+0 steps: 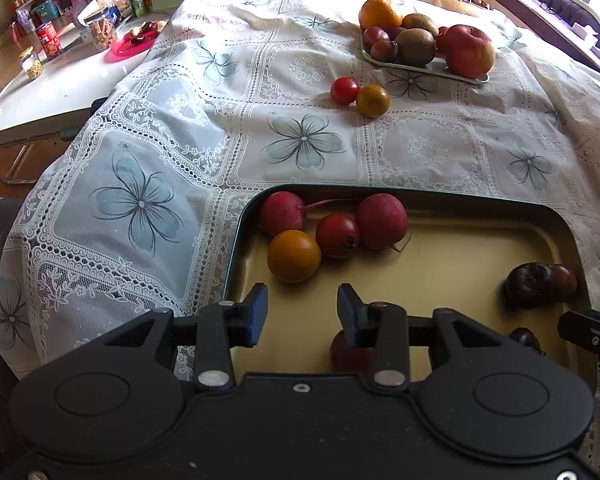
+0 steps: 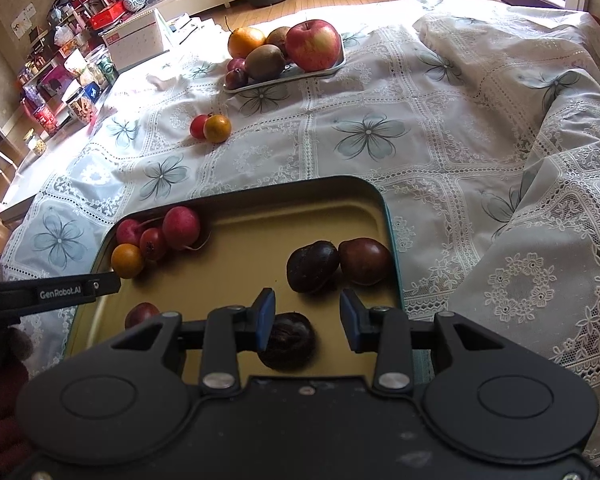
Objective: Organize fruits
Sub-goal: 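Withdraw both open grippers from the tray toward the remaining fruits, then grasp the last small orange with the right gripper while the left approaches the red cherry tomato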
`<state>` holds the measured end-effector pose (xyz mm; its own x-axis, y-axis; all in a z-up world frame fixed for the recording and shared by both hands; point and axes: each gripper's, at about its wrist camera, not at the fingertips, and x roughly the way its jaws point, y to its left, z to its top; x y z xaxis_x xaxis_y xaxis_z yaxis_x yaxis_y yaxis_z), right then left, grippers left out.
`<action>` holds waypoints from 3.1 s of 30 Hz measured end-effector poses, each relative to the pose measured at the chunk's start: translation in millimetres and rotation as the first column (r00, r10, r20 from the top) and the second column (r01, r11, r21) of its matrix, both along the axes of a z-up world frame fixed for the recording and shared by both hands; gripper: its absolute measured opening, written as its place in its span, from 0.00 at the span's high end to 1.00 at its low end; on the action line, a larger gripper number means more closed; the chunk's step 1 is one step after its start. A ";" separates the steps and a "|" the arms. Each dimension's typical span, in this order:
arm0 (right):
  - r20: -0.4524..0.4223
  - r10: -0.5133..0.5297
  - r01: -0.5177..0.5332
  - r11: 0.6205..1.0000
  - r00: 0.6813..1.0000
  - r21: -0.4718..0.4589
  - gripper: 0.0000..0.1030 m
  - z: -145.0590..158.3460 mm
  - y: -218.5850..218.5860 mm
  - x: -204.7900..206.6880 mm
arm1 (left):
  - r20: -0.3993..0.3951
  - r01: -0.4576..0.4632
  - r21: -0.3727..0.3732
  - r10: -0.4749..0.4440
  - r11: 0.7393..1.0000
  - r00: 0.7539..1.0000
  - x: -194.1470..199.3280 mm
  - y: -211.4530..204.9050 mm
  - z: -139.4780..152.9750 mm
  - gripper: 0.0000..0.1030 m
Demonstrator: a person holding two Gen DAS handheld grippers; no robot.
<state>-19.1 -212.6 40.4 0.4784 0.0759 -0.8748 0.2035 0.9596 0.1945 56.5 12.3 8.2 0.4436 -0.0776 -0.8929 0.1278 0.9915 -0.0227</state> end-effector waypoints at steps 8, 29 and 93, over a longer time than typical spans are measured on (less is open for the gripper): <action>-0.019 0.007 -0.006 1.000 1.000 0.014 0.62 -4.6 1.5 1.9 | -0.026 0.002 0.012 -0.002 1.000 1.000 8.8 -1.4 -6.9 0.53; 0.020 0.048 -0.048 0.999 0.999 0.000 0.62 11.0 6.6 45.5 | 0.044 0.027 0.026 -0.028 0.999 0.999 58.9 -13.3 23.7 0.53; 0.022 0.086 -0.086 0.996 0.996 0.009 0.61 -61.9 62.6 259.2 | 0.013 -0.044 0.032 0.044 0.999 0.999 206.6 7.3 -35.7 0.53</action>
